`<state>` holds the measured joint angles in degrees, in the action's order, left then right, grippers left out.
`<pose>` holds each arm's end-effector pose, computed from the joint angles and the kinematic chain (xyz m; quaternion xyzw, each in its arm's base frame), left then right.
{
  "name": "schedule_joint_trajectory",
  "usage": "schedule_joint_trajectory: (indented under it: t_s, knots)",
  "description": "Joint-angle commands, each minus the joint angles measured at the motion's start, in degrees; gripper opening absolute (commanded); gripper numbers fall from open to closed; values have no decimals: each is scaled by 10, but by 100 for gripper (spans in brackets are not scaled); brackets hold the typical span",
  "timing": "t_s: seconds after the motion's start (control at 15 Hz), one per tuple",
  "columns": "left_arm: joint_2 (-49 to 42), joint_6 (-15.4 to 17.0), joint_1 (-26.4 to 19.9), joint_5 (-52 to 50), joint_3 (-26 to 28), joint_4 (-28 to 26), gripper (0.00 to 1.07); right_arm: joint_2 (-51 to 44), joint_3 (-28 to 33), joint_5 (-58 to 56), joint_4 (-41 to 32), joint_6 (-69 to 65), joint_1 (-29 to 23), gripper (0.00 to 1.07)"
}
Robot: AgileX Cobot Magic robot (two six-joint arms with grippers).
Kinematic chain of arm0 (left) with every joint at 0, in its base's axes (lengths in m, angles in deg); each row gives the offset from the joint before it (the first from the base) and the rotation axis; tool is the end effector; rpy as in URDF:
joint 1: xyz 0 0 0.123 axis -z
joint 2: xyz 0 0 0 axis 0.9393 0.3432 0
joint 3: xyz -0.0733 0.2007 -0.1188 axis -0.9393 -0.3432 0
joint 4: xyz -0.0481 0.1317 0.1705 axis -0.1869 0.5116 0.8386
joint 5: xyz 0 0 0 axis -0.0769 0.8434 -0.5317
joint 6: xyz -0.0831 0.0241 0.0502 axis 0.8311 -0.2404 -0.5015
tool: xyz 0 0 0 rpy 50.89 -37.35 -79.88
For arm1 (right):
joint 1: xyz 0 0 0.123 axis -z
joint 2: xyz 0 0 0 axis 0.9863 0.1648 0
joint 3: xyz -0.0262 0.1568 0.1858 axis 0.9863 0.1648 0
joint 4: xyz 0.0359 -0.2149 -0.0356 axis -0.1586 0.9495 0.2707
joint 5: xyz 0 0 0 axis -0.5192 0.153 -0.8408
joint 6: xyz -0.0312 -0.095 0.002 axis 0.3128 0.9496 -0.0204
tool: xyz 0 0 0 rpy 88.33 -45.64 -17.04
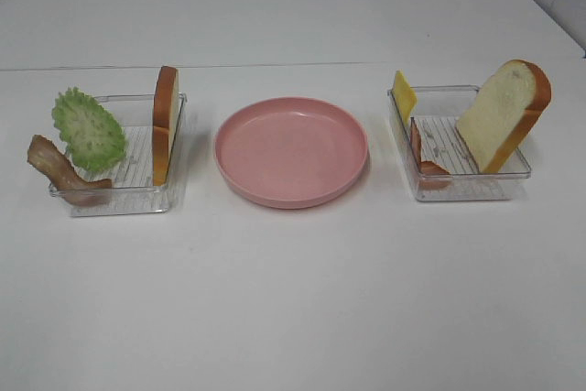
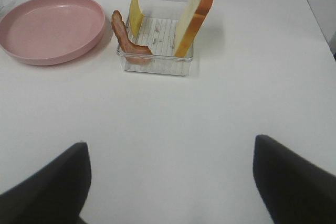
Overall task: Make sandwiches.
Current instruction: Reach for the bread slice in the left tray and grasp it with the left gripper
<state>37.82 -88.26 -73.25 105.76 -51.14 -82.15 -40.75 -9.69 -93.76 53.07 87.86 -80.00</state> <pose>0.0164 -0.0061 0.2597 0.0129 0.8475 -0.0031 0.5307 0.0133 0.0118 0.2607 -0.0700 0.8471 0.0222 0.5263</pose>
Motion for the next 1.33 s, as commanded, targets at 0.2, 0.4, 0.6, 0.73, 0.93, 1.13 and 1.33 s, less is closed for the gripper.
schedule_joint_trajectory:
  t_s: [0.2,0.4,0.6,0.73,0.93,1.13,1.33]
  knots:
    - [-11,2,-1,-6,-1,-2,84,-7,2,3,-1,6,1,79]
    - [-11,2,-1,-6,-1,-2,84,-7,2,3,-1,6,1,79]
    - [-11,2,-1,-6,-1,-2,84,-7,2,3,-1,6,1,79]
    - [-11,2,-1,-6,-1,-2,84,-7,2,3,-1,6,1,79]
    - [-11,2,-1,-6,-1,-2,84,-7,2,3,-1,6,1,79]
    - [-11,2,-1,-6,-1,-2,84,-7,2,3,-1,6,1,79]
    - [-11,2,-1,-6,-1,-2,84,-7,2,3,-1,6,1,79]
